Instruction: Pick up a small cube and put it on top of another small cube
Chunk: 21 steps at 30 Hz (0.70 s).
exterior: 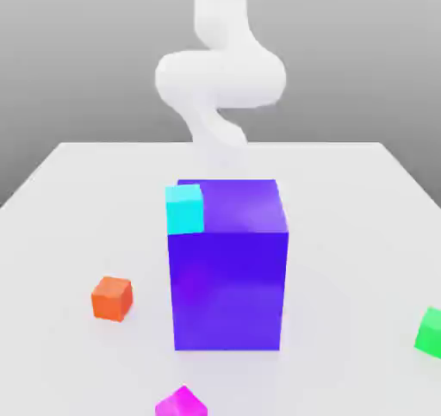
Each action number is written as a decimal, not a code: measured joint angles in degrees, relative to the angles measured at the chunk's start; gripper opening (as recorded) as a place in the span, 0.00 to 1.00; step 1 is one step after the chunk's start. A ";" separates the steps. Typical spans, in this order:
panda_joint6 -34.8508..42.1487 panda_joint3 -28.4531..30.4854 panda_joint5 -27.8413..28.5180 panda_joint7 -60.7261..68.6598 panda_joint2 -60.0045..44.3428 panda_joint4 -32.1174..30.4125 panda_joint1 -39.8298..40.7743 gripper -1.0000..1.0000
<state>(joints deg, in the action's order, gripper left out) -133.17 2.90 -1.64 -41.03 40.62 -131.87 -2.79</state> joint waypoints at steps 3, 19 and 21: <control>-1.73 3.42 -2.40 6.26 -6.53 -0.11 -3.15 0.50; -10.45 12.32 -15.79 38.96 -39.85 -0.63 -10.58 0.50; -11.73 12.24 -16.32 42.24 -43.76 -0.76 -10.33 0.50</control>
<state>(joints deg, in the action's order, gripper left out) -144.90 15.14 -17.96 1.21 -3.14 -132.62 -13.12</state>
